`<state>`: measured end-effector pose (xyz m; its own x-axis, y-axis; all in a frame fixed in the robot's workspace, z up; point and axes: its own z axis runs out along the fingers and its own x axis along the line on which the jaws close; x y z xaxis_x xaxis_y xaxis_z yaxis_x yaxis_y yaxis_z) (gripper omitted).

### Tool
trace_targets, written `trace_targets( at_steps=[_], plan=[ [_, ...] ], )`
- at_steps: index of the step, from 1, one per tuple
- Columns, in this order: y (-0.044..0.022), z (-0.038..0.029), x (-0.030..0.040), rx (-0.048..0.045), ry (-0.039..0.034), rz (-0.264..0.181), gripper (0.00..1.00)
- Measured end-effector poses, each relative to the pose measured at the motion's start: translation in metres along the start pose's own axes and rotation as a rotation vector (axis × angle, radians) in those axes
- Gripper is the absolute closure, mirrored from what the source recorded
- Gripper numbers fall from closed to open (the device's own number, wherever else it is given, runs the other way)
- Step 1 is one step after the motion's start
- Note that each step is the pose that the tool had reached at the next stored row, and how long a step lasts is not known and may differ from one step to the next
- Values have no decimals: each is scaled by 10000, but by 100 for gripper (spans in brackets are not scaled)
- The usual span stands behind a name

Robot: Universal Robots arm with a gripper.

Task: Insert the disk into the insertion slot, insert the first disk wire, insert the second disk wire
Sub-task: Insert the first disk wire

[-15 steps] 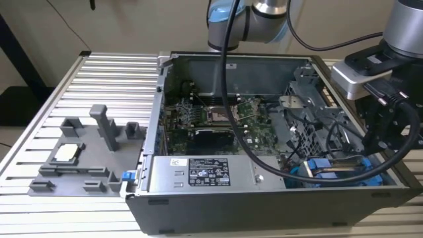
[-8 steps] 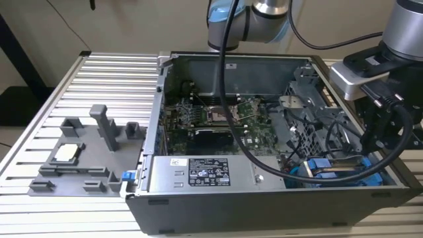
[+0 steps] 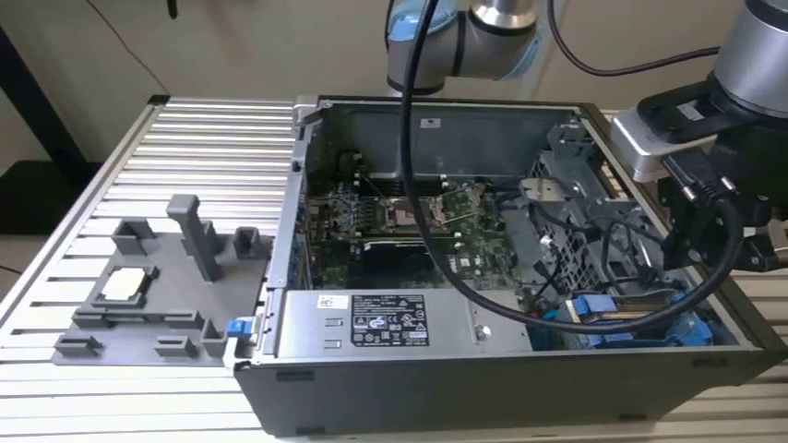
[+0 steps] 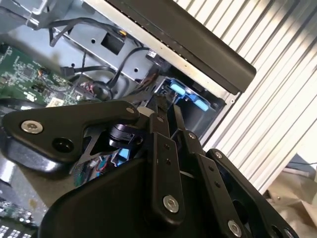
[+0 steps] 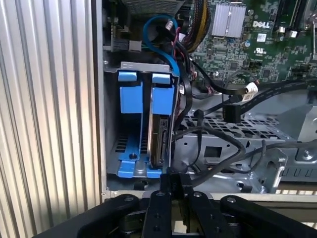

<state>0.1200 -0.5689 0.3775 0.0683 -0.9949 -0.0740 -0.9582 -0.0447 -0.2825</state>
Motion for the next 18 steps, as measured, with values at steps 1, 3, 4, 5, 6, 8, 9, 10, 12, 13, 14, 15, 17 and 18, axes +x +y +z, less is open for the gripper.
trace_targets(
  at_steps=[1, 3, 4, 5, 6, 8, 9, 10, 12, 13, 14, 15, 17, 18],
  plan=[
    [-2, 0, 5, -36, -20, 14, 81],
    [-18, 5, 12, -256, -19, 33, 81],
    [-32, 9, 14, -429, -10, 44, 81],
    [-49, 14, 15, -611, -1, 57, 81],
    [-67, 19, 16, -787, 6, 69, 81],
    [-108, 33, 19, -1109, 7, 92, 81],
    [-126, 39, 21, -1245, 4, 104, 81],
    [-144, 45, 22, -1370, -1, 116, 81],
    [-185, 59, 25, -1605, -12, 136, 81],
    [-207, 66, 27, -1713, -17, 145, 81],
    [-229, 74, 29, -1811, -22, 154, 81],
    [-251, 82, 30, -1895, -25, 162, 81],
    [-294, 98, 33, -2035, -32, 173, 81],
    [-314, 105, 35, -2091, -34, 178, 81]
  ],
)
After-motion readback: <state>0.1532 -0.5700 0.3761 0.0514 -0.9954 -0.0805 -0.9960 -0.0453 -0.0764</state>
